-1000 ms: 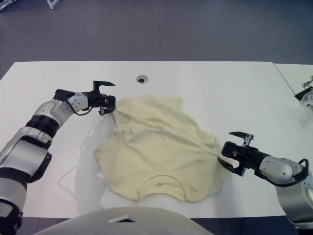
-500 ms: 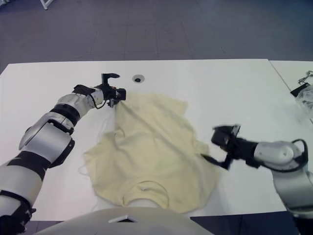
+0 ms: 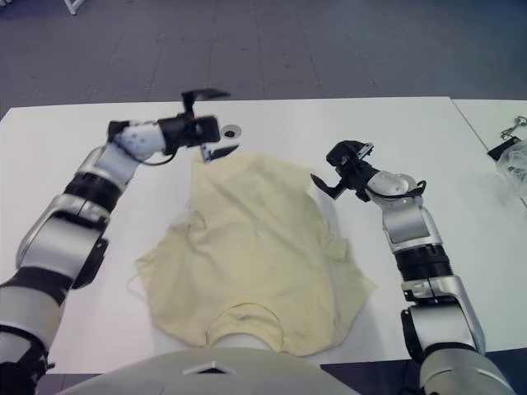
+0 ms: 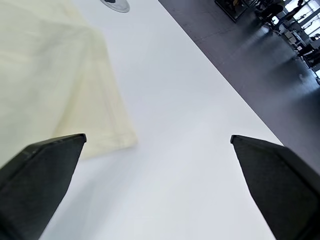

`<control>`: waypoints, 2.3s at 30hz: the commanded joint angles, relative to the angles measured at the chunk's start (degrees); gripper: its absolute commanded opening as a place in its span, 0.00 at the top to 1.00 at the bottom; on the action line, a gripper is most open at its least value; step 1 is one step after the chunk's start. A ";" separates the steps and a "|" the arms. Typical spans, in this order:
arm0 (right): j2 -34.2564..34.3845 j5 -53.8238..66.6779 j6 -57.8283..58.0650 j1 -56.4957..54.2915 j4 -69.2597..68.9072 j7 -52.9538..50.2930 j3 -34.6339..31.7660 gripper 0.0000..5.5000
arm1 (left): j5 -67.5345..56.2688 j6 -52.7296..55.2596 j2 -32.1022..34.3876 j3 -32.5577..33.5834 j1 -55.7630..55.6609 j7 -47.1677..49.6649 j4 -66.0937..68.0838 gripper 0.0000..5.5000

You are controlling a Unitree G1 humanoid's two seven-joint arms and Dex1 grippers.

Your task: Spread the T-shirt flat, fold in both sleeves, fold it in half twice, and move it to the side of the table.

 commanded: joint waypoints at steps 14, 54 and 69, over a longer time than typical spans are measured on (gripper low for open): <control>4.05 -1.94 -7.91 2.17 7.10 -8.27 -0.04 0.02 | -21.11 24.87 31.76 9.78 50.15 -22.61 -62.92 0.02; 2.08 6.72 -11.53 17.66 -19.56 -15.84 -11.76 0.02 | -21.99 3.72 23.44 7.26 42.61 -18.71 -50.84 0.02; -14.16 8.27 -2.57 68.30 -63.87 8.52 -19.70 0.02 | -13.05 9.55 25.37 10.65 48.19 -13.84 -53.14 0.02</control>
